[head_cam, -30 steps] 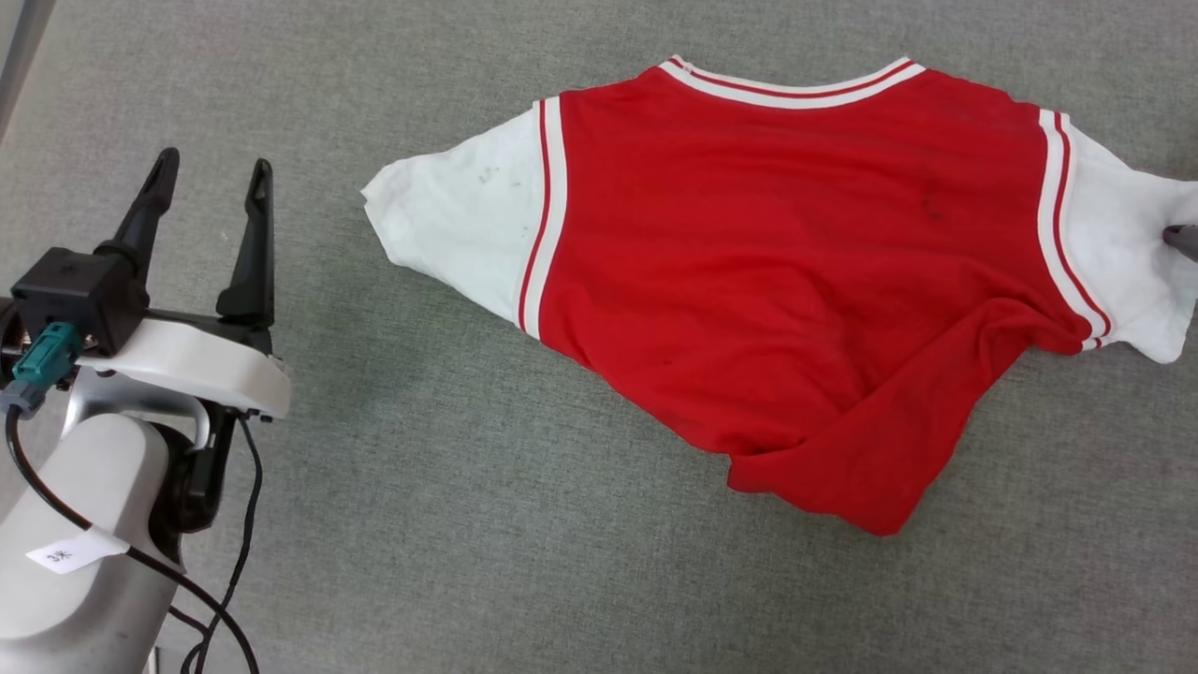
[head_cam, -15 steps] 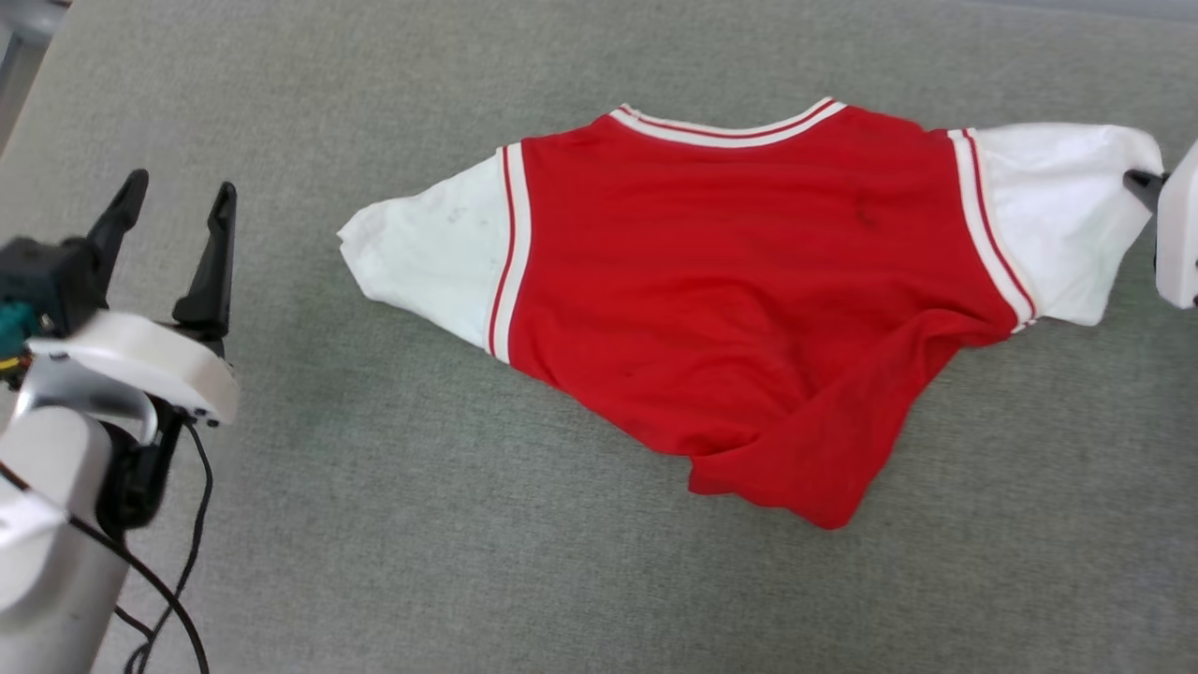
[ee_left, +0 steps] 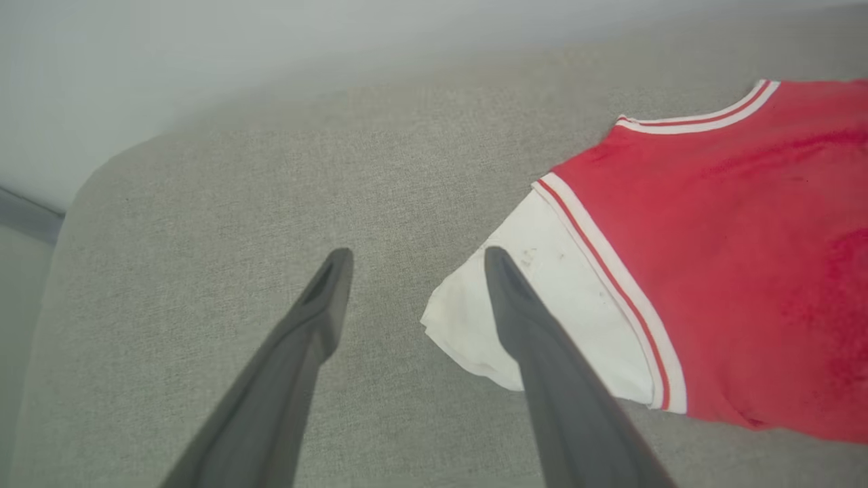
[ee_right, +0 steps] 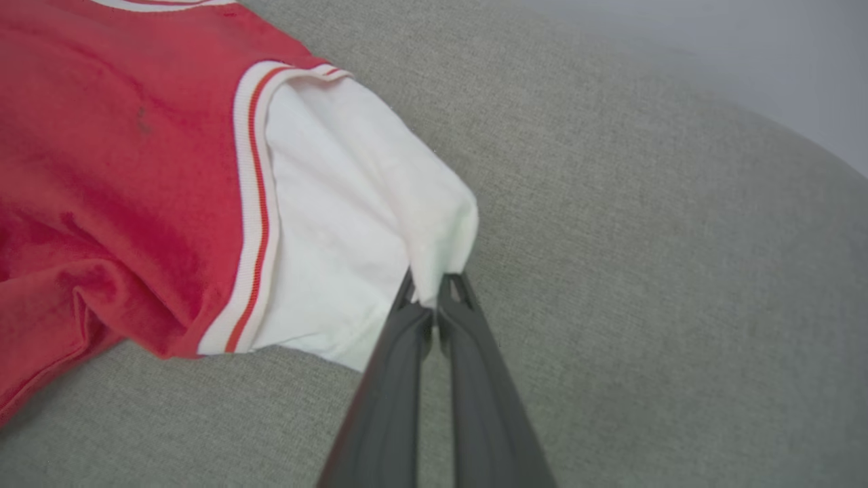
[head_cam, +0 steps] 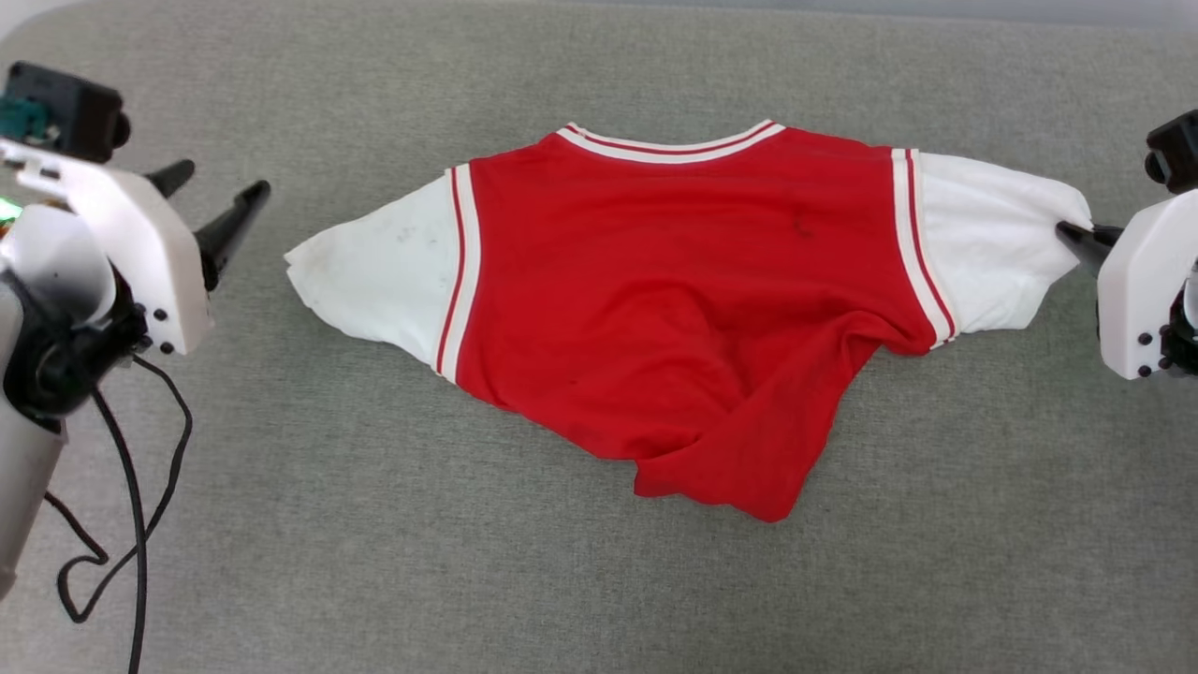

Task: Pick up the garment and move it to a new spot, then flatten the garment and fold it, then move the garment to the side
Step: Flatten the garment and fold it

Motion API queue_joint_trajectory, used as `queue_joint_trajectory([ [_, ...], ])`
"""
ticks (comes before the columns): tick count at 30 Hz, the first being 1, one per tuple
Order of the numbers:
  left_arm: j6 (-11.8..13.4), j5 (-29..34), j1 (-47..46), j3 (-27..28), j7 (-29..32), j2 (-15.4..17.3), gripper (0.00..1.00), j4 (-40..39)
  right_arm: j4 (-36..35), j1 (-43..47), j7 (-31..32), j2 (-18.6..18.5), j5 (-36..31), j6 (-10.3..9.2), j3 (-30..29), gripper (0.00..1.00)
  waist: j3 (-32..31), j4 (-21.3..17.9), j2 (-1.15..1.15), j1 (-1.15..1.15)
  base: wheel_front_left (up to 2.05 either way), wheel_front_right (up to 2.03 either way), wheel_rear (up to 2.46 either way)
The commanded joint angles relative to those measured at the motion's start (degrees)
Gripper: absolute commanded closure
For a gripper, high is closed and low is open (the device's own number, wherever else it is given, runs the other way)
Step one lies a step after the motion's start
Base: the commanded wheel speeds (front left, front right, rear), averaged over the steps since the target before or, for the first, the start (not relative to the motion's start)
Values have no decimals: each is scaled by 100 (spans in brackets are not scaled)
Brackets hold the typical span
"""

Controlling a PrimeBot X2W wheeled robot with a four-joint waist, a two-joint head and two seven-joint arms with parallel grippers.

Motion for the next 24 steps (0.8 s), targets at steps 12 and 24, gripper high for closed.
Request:
queue_joint_trajectory([
  [12, -35, -701, -883, -844, 1958, 166, 0, 448, -368, -270, -48, 58, 20, -8, 292, 100, 440, -338, 0, 0, 0, 0, 0],
  [24, -37, -960, -877, -1654, 2216, 193, 0, 1076, -522, -504, -51, 57, 2, -8, 426, 100, 818, -527, 0, 0, 0, 0, 0],
])
